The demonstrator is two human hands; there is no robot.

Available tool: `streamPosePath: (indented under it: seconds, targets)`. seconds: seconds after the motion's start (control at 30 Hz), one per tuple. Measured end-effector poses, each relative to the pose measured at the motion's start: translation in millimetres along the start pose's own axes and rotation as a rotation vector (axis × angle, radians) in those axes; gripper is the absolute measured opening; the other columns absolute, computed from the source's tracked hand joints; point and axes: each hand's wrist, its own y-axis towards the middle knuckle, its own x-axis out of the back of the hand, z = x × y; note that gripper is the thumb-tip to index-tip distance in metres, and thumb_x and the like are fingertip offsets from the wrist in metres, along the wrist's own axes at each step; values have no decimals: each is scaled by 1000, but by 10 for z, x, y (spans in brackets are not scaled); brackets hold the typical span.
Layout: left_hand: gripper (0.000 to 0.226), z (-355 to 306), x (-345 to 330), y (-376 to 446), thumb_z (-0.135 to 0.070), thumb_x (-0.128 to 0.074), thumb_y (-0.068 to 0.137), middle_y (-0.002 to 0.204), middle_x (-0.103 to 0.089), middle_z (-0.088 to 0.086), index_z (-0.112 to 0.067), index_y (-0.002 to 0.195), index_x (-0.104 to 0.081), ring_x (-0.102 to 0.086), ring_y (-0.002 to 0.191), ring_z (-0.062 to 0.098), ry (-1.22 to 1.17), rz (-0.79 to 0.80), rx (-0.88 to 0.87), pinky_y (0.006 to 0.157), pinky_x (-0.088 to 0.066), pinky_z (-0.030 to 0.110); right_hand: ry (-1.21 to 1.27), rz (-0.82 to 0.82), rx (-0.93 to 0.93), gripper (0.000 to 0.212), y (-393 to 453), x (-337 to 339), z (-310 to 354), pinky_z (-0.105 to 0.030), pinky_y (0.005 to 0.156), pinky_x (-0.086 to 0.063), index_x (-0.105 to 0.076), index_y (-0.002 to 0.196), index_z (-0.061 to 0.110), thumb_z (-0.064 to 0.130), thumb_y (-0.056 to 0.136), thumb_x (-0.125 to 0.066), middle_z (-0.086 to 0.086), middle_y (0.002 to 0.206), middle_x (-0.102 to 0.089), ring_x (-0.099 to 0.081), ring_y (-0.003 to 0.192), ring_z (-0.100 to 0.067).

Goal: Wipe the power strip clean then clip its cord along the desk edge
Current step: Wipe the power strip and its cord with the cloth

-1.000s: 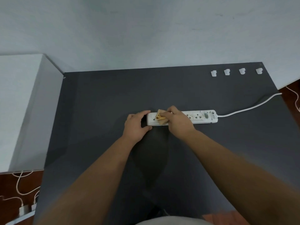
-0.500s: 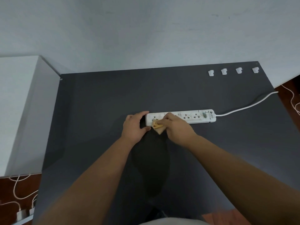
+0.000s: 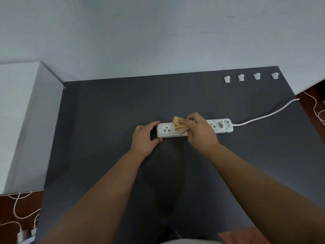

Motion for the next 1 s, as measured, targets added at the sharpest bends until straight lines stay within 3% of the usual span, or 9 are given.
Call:
streamPosePath:
  seconds: [0.1,0.2,0.27,0.37,0.47,0.63,0.8,0.9,1.0]
  targets:
    - [67,-21,3,-5,-31,-76,75,121,-60,-14,-41,133,-45,-39,113,12,10,-1,3,103,-38,39,-49,112,-71,42,-75,-82,24,-41,77,-51,-65,115,19,-1,80,-53,-13,108,-56,-55,95,-32]
    - [67,-38,16,0,-29,-76,75,124,-60,-12,-39,134,-46,-40,112,14,35,1,-11,101,-39,38,-66,257,84,41,-244,-74,47,-37,73,-50,-65,115,21,2,80,-54,-11,109,-57,-56,93,-31]
    - [67,-61,21,8,-29,-76,74,126,-59,-10,-36,133,-47,-41,112,16,64,7,-21,99,-39,36,-9,169,59,43,-250,16,-19,-38,70,-52,-68,111,19,-3,77,-54,-12,106,-59,-58,90,-31]
    - [73,-135,15,12,-40,-75,70,135,-49,-10,-36,135,-43,-39,120,20,144,23,-41,102,-38,40,-7,-71,-168,45,-147,90,-237,-40,64,-54,-68,111,16,-7,75,-54,-14,105,-58,-59,85,-33]
    - [75,-260,-29,26,-39,-72,76,146,-40,-7,-30,142,-38,-30,136,23,190,29,-127,113,-28,43,-97,26,-164,46,-138,52,-268,-41,66,-53,-65,114,17,-5,76,-53,-16,105,-56,-57,84,-36]
    - [65,-496,-70,48,-23,-61,89,154,-31,0,-24,147,-31,-15,147,27,335,118,-180,119,-4,43,-127,167,145,39,-377,44,-190,-38,62,-51,-67,107,18,3,74,-54,-13,98,-59,-58,77,-33]
    - [70,-653,-96,50,-23,-61,89,156,-28,1,-22,149,-26,-14,147,26,410,159,-163,119,-7,42,-78,-67,-92,47,-95,205,-407,-42,66,-54,-66,111,16,-6,71,-55,-16,100,-58,-57,82,-35]
    - [68,-715,-161,59,-26,-60,89,156,-29,1,-22,149,-28,-17,146,26,457,170,-170,120,-11,42,-131,60,-114,47,-21,197,-438,-45,73,-52,-64,114,17,-5,73,-55,-16,108,-57,-55,89,-37]
    - [62,-732,-221,47,-22,-57,91,154,-32,1,-22,147,-32,-25,144,25,467,136,-174,119,-18,41,-134,228,86,44,-210,160,-392,-42,70,-51,-65,113,19,-2,75,-55,-12,110,-59,-56,87,-35]
